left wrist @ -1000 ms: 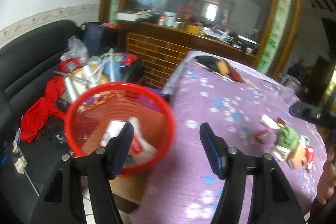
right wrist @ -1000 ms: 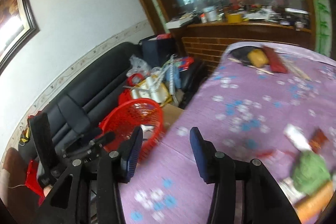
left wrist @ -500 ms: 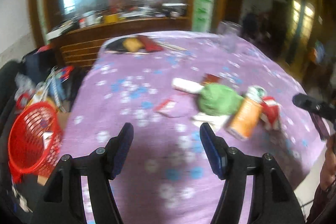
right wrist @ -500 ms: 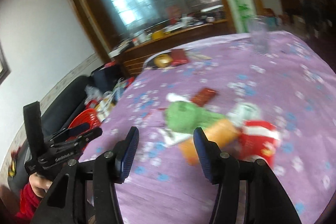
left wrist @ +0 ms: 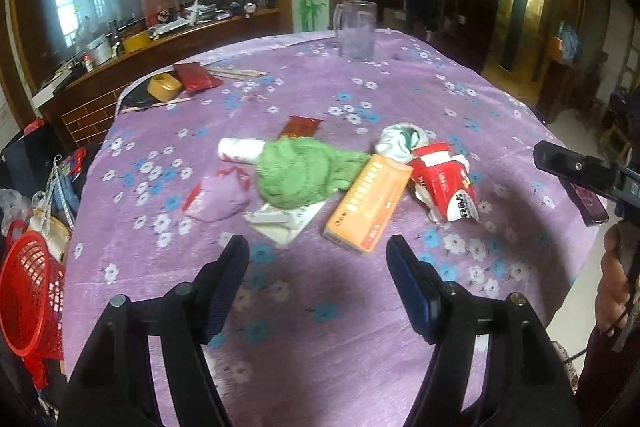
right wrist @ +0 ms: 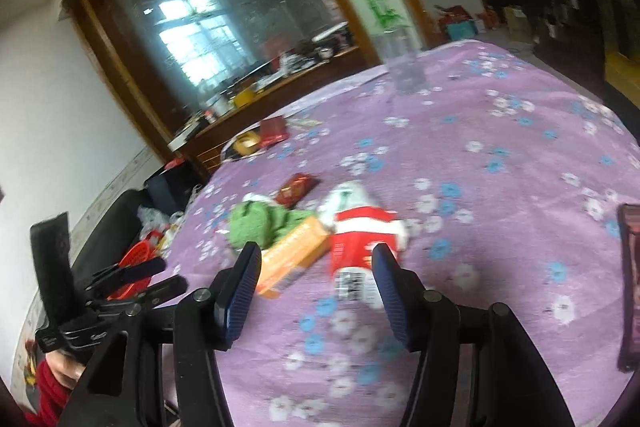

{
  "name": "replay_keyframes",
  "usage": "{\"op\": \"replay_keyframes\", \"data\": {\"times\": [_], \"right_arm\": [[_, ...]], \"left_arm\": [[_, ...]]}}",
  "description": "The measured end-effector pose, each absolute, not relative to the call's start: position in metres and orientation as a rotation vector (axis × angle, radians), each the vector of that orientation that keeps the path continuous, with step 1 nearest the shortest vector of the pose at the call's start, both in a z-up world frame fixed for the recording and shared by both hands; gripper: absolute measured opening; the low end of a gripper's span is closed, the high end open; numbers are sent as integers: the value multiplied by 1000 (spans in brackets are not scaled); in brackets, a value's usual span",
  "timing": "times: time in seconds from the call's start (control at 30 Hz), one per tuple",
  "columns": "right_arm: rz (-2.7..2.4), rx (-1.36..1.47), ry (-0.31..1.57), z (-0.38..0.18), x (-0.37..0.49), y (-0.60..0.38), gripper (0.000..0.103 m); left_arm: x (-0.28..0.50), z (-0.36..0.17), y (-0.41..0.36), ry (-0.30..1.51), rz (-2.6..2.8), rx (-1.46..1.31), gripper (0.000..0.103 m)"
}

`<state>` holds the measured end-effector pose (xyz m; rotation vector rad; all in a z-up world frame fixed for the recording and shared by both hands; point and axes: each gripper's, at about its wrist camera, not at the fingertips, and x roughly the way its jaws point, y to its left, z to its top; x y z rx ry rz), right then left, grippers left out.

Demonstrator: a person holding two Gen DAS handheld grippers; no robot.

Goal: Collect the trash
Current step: 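Move both open tools back over the table, then grasp the red-and-white paper cup with the right tool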

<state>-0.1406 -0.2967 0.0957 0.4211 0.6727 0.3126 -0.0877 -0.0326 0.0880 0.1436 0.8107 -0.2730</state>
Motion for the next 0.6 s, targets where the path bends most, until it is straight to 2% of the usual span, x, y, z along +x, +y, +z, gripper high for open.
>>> {"op": "replay_keyframes", "data": {"times": [0.27,0.47,0.6], "right_arm": [[213,415,777,64,-116,-316,62],[237,334,862,49,-91,-279,62],[204,256,892,42,-70,-257,72]], "left_arm": [[-74,60,-39,862,-337,164,70],[-65,52,-39,870,-391,164,70],[-59,49,-40,881,-411,171,71]]}}
